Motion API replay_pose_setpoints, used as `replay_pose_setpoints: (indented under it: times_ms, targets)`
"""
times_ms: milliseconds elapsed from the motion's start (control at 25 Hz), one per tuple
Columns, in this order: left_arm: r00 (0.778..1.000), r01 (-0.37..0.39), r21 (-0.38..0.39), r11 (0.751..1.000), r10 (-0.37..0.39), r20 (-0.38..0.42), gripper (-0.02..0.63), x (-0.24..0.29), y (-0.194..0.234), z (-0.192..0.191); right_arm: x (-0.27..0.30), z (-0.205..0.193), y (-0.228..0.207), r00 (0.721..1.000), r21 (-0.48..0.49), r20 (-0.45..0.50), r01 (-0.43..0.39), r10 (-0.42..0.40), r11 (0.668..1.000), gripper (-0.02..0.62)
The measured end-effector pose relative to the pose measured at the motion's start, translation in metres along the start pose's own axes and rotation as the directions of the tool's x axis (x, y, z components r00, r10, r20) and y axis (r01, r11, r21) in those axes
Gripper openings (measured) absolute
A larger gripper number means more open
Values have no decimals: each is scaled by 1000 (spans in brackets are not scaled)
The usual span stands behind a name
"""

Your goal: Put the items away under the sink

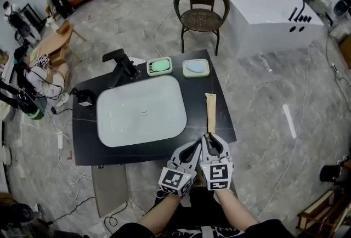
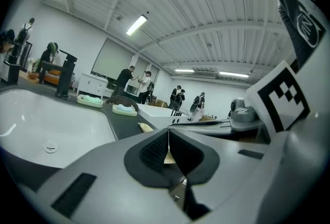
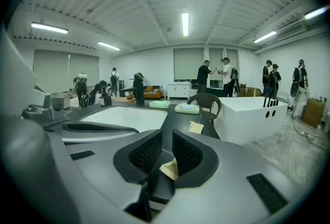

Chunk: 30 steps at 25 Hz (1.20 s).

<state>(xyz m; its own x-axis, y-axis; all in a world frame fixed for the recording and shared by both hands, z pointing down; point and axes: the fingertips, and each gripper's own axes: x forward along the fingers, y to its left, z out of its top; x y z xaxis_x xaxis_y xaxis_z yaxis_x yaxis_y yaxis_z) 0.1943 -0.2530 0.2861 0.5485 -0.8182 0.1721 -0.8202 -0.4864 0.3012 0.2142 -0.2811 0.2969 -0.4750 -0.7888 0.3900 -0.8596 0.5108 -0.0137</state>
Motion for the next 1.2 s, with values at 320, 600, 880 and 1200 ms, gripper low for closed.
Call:
replay_pose_setpoints:
  times_ms: [320, 600, 880, 1200]
  targets:
    - [998, -61, 2, 998, 61, -34, 9, 14, 11, -11, 32, -29, -21, 989, 15, -146, 4, -2, 1000, 149]
    - [996, -71, 13, 997, 71, -44, 9, 16, 7, -13, 38, -54, -29, 970, 65, -241, 14, 2, 998, 163]
    - [993, -113, -8, 994, 112, -43, 8, 6, 7, -21, 30, -56, -22, 971, 28, -234, -53, 58, 998, 88]
    - [985, -170, -39, 985, 169, -28, 8, -31, 13, -29, 16, -57, 13, 969, 64, -197, -139, 149, 988, 72]
